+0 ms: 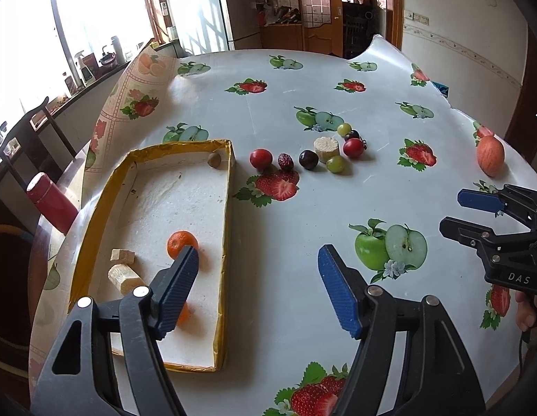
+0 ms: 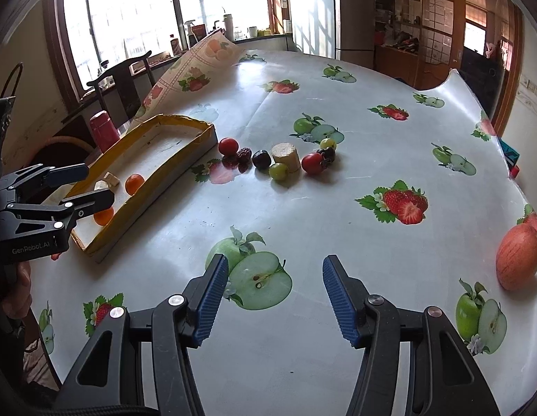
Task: Organize fruits
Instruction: 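Grasp a stemmed red tomato with the right tool while the left tool grasps a round red tomato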
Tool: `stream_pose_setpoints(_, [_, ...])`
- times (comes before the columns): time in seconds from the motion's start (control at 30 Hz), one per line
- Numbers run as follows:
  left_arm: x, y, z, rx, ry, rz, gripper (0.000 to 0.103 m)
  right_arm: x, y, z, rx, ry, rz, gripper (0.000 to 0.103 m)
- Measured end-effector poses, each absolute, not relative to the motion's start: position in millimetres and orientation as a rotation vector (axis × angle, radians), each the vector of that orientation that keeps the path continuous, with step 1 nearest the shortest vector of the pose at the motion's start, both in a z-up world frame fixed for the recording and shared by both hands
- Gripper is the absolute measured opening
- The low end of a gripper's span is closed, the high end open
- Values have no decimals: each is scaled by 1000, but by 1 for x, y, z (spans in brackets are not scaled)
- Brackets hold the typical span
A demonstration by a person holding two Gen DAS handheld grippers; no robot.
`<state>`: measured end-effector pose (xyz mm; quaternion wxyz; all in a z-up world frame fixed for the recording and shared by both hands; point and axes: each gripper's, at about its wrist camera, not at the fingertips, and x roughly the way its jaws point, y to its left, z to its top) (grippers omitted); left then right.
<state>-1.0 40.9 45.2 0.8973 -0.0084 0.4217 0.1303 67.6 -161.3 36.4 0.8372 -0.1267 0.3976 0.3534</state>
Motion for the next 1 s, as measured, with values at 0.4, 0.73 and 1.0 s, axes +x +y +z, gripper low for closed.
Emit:
stream_pose_setpoints(0.4, [72, 61, 14, -225, 926, 133, 71, 151, -133, 7, -185, 910, 702, 58])
stream_pose_setpoints(0.73, [135, 82, -19, -201, 999, 198, 71, 223, -90, -28, -132, 955, 638, 41])
stream_pose_setpoints(1.0, [159, 100, -29, -114, 1015, 241, 70, 239, -73, -33, -136, 950, 650, 36])
